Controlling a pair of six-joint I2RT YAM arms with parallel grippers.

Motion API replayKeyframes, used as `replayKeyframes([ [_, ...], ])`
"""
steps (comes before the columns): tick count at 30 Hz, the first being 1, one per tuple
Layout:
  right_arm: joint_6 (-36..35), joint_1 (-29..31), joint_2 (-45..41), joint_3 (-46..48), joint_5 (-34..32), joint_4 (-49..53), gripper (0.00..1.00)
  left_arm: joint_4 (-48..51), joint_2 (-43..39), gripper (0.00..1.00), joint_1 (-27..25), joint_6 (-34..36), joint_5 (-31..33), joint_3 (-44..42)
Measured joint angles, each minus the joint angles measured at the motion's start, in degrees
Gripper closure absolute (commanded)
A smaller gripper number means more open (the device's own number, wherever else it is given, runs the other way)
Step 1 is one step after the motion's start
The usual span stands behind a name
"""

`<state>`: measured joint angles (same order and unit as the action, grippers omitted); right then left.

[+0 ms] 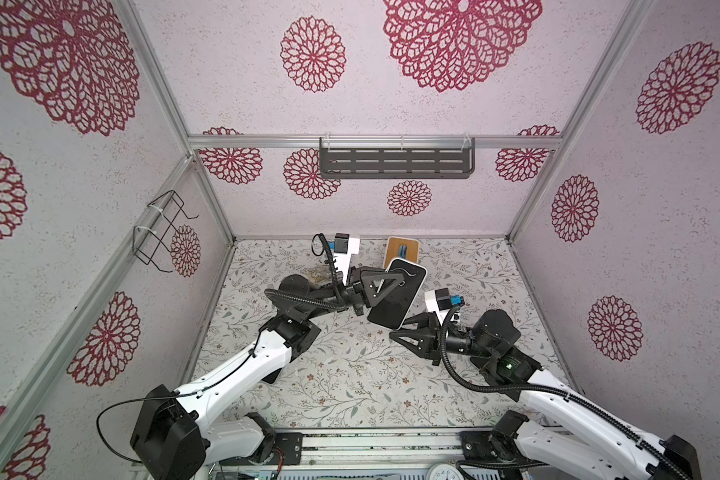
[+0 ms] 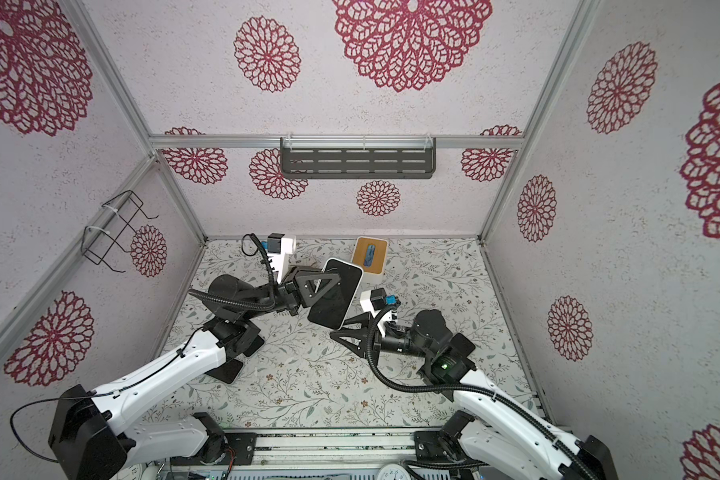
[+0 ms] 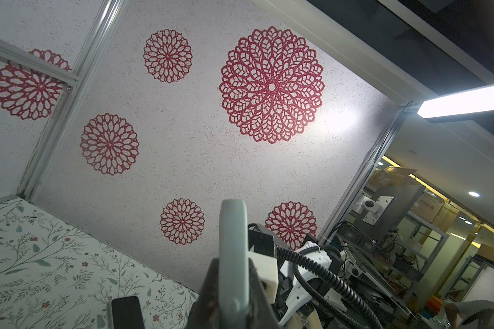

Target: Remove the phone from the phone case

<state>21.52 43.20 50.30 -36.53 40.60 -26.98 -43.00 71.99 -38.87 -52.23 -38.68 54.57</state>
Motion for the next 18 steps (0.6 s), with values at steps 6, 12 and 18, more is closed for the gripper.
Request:
replayKeyframes([
  [6, -0.39, -0.02, 0.00, 0.00, -0.48, 0.13, 0.78, -0.09, 0.26, 1.00, -0.20, -0.13, 0.13, 0.00],
  [12, 0.00, 0.00, 0.00, -0.02, -0.74, 0.92, 1.00, -1.38, 0.70, 1.00, -0.59, -0.11, -0.87, 0.00],
  [18, -2.89, 0.02, -0.59, -0.33, -0.92, 1.51, 1.00, -4.13, 1.60, 1.00, -0.68, -2.27, -0.90, -0.20],
])
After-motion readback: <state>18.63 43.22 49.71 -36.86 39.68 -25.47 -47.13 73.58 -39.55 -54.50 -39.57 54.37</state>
